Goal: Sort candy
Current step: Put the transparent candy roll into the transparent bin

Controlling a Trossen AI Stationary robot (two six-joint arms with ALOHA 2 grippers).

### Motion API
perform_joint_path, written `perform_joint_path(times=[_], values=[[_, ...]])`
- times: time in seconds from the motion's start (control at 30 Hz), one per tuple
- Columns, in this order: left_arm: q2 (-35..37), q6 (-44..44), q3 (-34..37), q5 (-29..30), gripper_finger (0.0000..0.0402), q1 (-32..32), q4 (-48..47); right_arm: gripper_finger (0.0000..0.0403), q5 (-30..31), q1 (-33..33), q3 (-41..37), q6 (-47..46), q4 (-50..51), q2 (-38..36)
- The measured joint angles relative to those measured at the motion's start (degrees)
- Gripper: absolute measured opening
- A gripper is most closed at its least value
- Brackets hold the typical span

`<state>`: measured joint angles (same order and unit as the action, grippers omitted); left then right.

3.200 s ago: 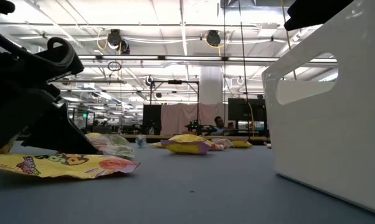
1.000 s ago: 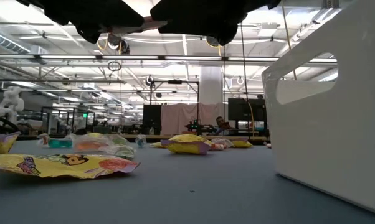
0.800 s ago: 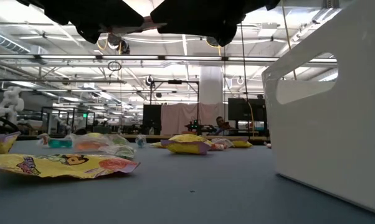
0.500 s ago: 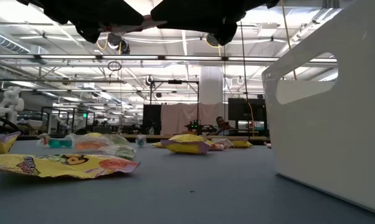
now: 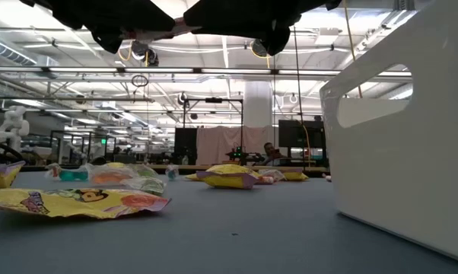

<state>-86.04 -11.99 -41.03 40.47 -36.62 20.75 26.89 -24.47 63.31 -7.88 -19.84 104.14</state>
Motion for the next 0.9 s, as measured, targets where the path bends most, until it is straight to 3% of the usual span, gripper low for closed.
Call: perform_joint_path(times=[0.17, 0.4, 0.53, 0.9], values=[[0.0, -0.4, -0.1, -0.5, 0.0077, -0.3, 1.4, 0.0035, -0.2, -0.1, 0.0, 0.0, -0.2, -0.2], [0.2, -0.3, -2.4, -0.6, 0.0180, -1.3, 1.4, 0.0037, -0.3, -0.2, 0.0, 0.0, 1.8, -1.6], [3.0, 2.4, -3.2, 0.4, 0.0220, -2.0, 1.4, 0.0037, 0.2, -1.2, 0.0, 0.4, 5.1, -4.7], [11.6, 2.9, -3.2, 1.7, 0.0228, -4.7, -5.8, 0.0038, 0.5, -7.5, 0.0, 0.0, 23.7, -18.3]])
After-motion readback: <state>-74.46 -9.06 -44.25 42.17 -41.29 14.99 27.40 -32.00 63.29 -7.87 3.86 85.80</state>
